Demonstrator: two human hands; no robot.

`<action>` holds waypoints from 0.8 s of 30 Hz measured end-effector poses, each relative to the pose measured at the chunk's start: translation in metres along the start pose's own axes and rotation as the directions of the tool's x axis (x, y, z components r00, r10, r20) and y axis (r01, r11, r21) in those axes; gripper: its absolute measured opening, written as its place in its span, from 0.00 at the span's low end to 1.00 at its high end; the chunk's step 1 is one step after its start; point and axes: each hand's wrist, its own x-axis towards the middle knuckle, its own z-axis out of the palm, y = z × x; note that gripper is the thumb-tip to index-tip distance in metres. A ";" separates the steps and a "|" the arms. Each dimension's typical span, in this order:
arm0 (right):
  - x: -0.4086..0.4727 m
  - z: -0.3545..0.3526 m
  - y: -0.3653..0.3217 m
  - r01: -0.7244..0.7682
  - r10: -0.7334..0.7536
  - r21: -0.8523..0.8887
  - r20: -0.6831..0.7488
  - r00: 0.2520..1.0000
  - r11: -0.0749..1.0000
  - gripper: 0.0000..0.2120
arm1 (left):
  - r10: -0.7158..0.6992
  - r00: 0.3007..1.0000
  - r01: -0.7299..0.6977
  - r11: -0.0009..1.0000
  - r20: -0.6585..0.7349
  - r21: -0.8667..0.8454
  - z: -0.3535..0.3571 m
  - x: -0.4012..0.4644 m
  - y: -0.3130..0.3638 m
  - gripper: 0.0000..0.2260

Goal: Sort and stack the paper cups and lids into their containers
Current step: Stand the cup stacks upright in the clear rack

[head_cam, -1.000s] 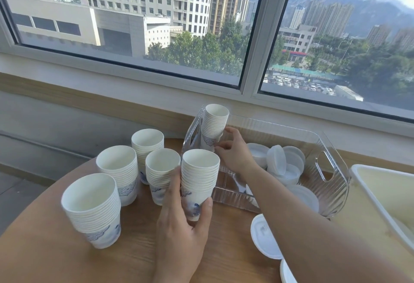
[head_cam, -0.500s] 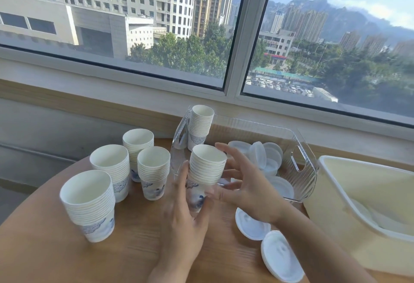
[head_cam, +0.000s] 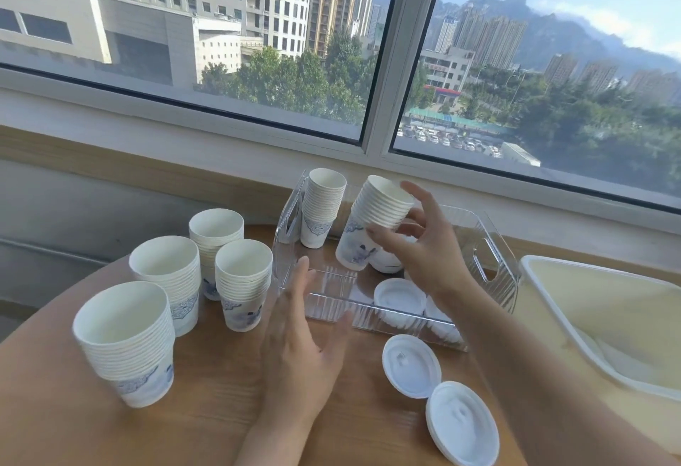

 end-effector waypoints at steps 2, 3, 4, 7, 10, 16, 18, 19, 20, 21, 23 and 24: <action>0.016 0.010 0.008 -0.008 0.005 -0.118 -0.024 1.000 0.993 0.41 | 0.000 1.000 0.000 0.999 0.016 0.043 0.000 0.000 -0.002 0.36; 0.024 0.016 0.013 -0.005 0.000 -0.175 -0.030 1.000 0.985 0.41 | -0.002 1.000 0.000 0.998 0.023 0.067 0.000 0.001 -0.003 0.36; 0.031 0.022 0.018 -0.005 -0.003 -0.230 -0.033 0.999 0.973 0.42 | -0.012 1.000 0.010 0.996 0.029 0.085 0.000 0.001 -0.004 0.35; 0.047 0.041 0.033 -0.021 0.014 -0.353 -0.024 1.000 0.936 0.45 | -0.045 0.998 0.041 0.994 0.037 0.098 0.000 0.003 -0.007 0.35; 0.054 0.056 0.042 -0.042 0.043 -0.387 -0.005 0.999 0.921 0.44 | -0.039 0.999 0.035 0.994 0.033 0.107 0.002 0.003 -0.010 0.34; 0.060 0.069 0.051 -0.097 0.083 -0.394 -0.054 0.995 0.914 0.42 | -0.022 1.000 0.019 0.993 0.022 0.120 0.002 0.002 -0.011 0.33; 0.062 0.072 0.053 -0.101 0.079 -0.397 -0.072 0.994 0.912 0.43 | -0.021 1.000 0.019 0.992 0.015 0.123 0.002 0.002 -0.010 0.32; 0.063 0.072 0.053 -0.105 0.080 -0.400 -0.078 0.994 0.911 0.43 | -0.023 1.000 0.021 0.992 0.013 0.123 0.002 0.002 -0.010 0.32; 0.063 0.072 0.053 -0.109 0.083 -0.403 -0.081 0.993 0.909 0.43 | -0.025 1.000 0.023 0.992 0.013 0.124 0.002 0.002 -0.009 0.32; 0.064 0.072 0.053 -0.112 0.086 -0.405 -0.082 0.993 0.908 0.43 | -0.028 1.000 0.026 0.992 0.014 0.127 0.002 0.002 -0.009 0.32; 0.066 0.072 0.052 -0.115 0.091 -0.410 -0.079 0.993 0.905 0.43 | -0.033 0.999 0.030 0.991 0.016 0.129 0.002 0.002 -0.009 0.32; 0.068 0.071 0.052 -0.116 0.093 -0.414 -0.076 0.993 0.903 0.43 | -0.034 0.999 0.031 0.991 0.017 0.129 0.002 0.002 -0.009 0.32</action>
